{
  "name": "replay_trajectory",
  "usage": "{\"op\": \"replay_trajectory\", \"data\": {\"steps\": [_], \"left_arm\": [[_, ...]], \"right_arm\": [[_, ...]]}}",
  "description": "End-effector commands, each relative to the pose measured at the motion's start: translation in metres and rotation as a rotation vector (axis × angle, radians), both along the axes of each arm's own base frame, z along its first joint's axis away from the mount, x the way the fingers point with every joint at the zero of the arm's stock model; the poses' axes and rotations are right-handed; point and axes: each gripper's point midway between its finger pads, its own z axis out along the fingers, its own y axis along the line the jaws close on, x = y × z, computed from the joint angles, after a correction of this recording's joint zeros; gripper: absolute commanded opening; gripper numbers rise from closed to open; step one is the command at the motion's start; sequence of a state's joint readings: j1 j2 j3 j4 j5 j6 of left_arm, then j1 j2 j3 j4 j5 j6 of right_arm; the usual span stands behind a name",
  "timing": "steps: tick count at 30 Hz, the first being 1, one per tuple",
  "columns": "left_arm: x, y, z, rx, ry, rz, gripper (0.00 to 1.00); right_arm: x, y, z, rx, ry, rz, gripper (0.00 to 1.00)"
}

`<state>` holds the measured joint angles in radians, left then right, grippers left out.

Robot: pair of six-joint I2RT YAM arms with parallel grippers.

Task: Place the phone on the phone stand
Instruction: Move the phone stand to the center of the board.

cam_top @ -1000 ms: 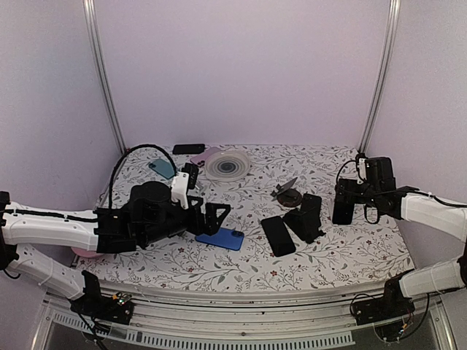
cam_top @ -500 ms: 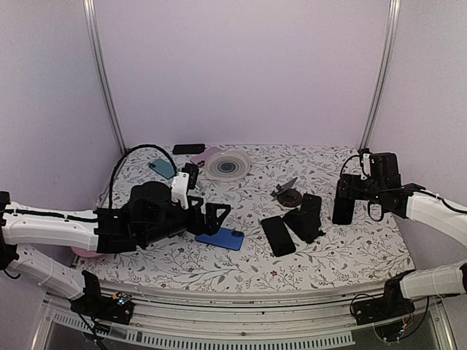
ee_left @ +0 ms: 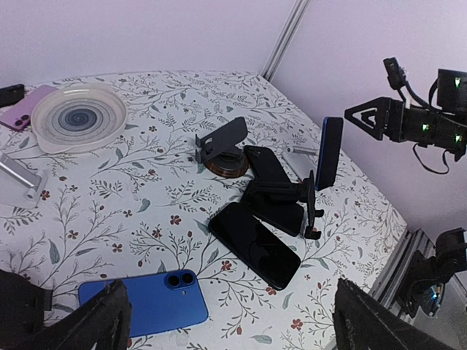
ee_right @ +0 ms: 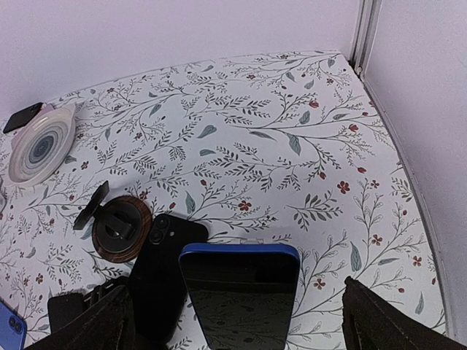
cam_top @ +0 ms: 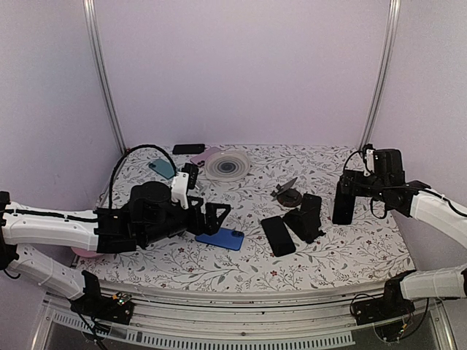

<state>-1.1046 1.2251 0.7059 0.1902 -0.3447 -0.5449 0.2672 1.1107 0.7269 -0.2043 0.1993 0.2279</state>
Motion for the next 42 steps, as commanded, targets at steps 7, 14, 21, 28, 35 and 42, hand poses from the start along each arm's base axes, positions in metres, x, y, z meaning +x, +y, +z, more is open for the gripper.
{"op": "replay_trajectory", "data": {"steps": [7, 14, 21, 28, 35, 42], "left_arm": [[0.005, 0.003, 0.005, -0.022, -0.008, 0.014, 0.97], [0.005, 0.003, 0.005, -0.025, -0.008, 0.015, 0.97], [0.005, 0.003, 0.006, -0.027, -0.009, 0.017, 0.97], [0.006, 0.003, 0.005, -0.028, -0.008, 0.018, 0.97], [0.006, 0.003, 0.004, -0.032, -0.005, 0.021, 0.97], [0.008, 0.006, 0.002, -0.03, 0.002, 0.033, 0.97]], "right_arm": [[-0.003, 0.0, 0.03, 0.035, -0.057, -0.001, 0.99], [-0.004, 0.002, 0.038, 0.042, -0.071, 0.005, 0.99], [-0.005, 0.003, 0.044, 0.045, -0.078, 0.013, 0.99], [-0.006, 0.013, 0.052, 0.042, -0.084, 0.039, 0.99], [-0.006, 0.038, 0.058, 0.037, -0.083, 0.088, 0.99], [-0.007, 0.076, 0.059, 0.031, -0.075, 0.157, 0.99]]}}
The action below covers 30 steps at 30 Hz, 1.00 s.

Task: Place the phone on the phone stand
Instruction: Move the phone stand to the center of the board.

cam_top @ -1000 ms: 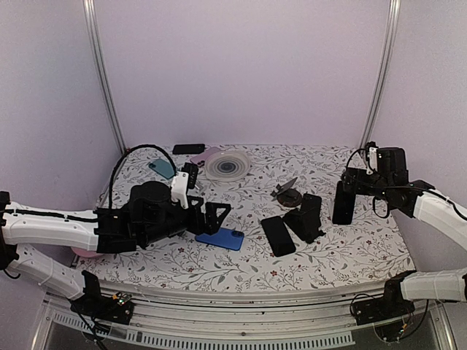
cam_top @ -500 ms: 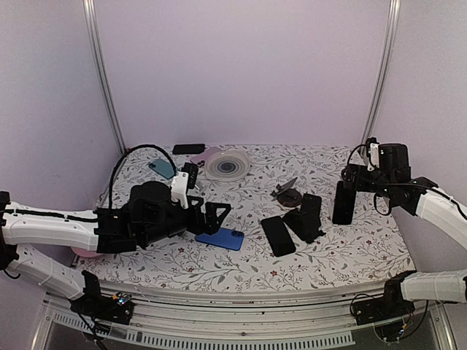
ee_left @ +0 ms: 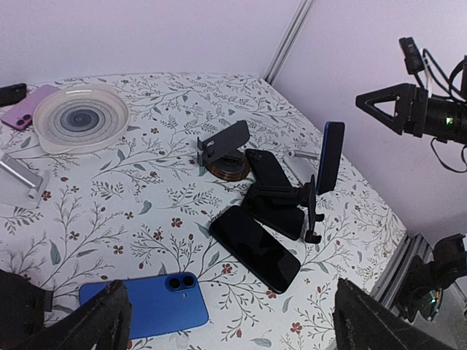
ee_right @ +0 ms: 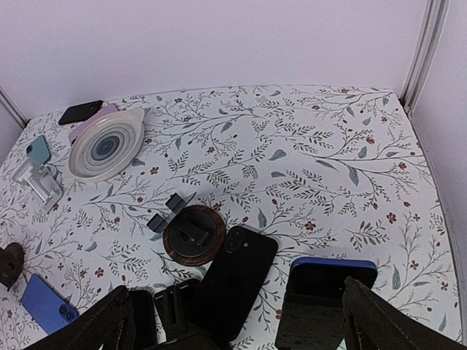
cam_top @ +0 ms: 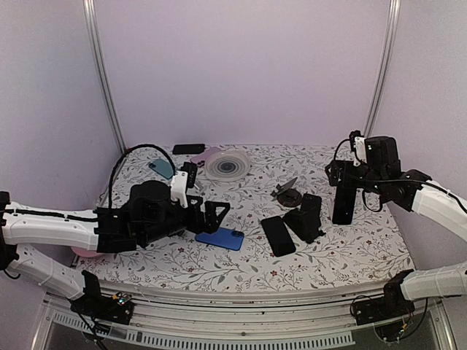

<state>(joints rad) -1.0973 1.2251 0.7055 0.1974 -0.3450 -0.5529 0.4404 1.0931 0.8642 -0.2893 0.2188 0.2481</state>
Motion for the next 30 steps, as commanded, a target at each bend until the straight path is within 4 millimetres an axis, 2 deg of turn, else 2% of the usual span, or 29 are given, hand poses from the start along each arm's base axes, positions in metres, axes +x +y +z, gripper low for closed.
{"op": "replay_trajectory", "data": {"steps": [1, 10, 16, 24, 30], "left_arm": [[0.005, 0.006, 0.001, -0.019, 0.002, 0.025, 0.97], [0.006, 0.015, -0.004, -0.026, 0.017, 0.048, 0.97], [0.008, 0.02, -0.009, -0.027, 0.03, 0.066, 0.97], [0.011, 0.027, -0.018, -0.029, 0.057, 0.09, 0.97], [0.014, 0.031, -0.025, -0.031, 0.076, 0.1, 0.97]], "right_arm": [[0.001, 0.022, 0.008, 0.0, -0.008, 0.017, 0.99], [-0.006, 0.077, -0.005, -0.022, 0.028, 0.115, 0.99], [-0.012, 0.105, -0.02, -0.025, 0.067, 0.169, 0.99], [-0.018, 0.123, -0.054, -0.055, 0.149, 0.206, 0.99], [-0.021, 0.118, -0.069, -0.079, 0.18, 0.191, 0.99]]}}
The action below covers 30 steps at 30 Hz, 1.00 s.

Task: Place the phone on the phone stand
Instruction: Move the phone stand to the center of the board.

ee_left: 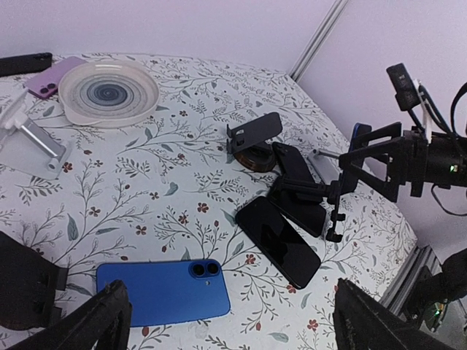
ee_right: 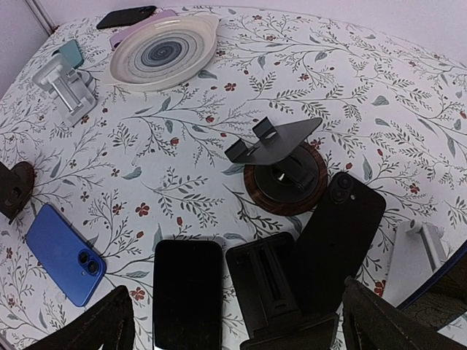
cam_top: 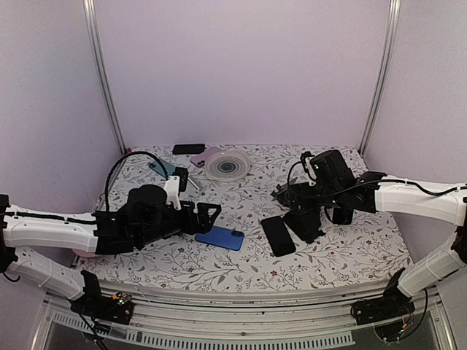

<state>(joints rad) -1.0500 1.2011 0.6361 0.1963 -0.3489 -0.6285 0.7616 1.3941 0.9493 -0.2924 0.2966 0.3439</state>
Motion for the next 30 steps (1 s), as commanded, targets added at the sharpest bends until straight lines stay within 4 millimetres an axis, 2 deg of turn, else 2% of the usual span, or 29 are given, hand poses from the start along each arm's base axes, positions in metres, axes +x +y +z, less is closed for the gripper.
{"op": "replay_trajectory", "data": {"steps": [1, 21, 30], "left_arm": [[0.006, 0.008, -0.002, -0.018, 0.011, 0.027, 0.97], [0.015, 0.013, -0.026, -0.01, 0.1, 0.038, 0.97], [0.019, 0.013, -0.031, -0.014, 0.122, 0.042, 0.97]], "right_arm": [[-0.002, -0.001, 0.0, 0.003, 0.003, -0.016, 0.99], [-0.012, -0.014, -0.017, -0.03, 0.046, -0.04, 0.99], [-0.014, -0.019, -0.028, -0.061, 0.072, -0.057, 0.99]]}}
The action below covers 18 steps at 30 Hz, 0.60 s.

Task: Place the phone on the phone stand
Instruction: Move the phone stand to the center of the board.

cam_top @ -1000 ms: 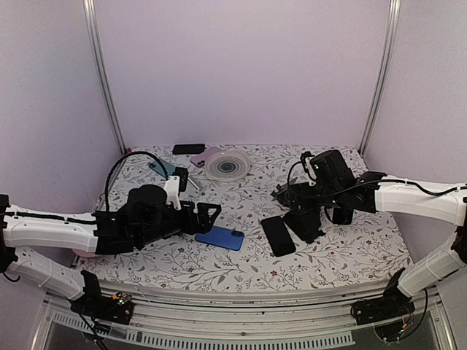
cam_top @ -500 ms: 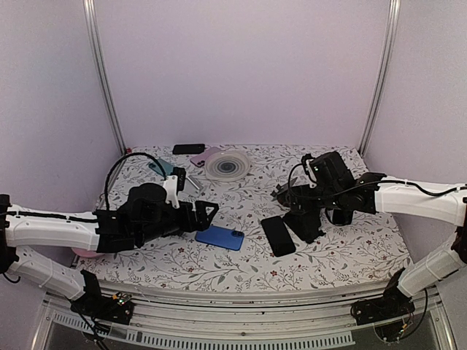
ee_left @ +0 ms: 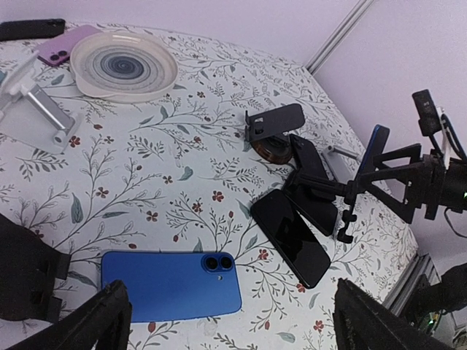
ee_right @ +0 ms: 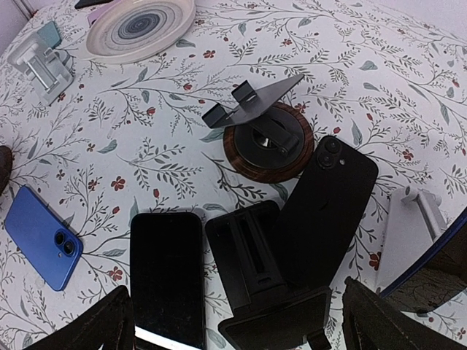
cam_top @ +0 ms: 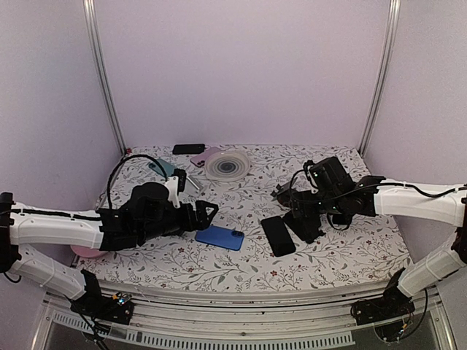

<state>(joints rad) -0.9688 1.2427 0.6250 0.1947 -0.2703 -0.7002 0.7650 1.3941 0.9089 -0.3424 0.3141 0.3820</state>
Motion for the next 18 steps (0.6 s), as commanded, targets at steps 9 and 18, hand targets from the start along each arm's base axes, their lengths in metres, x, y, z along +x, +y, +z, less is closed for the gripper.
{"op": "replay_trajectory", "data": {"steps": [9, 18], "left_arm": [[0.005, 0.005, -0.011, 0.01, 0.038, 0.007, 0.97], [0.006, 0.004, -0.011, 0.001, 0.042, 0.004, 0.97]], "right_arm": [[-0.006, -0.016, -0.022, -0.086, 0.021, -0.011, 0.99], [-0.012, -0.013, -0.038, -0.027, 0.051, 0.126, 0.99]]}}
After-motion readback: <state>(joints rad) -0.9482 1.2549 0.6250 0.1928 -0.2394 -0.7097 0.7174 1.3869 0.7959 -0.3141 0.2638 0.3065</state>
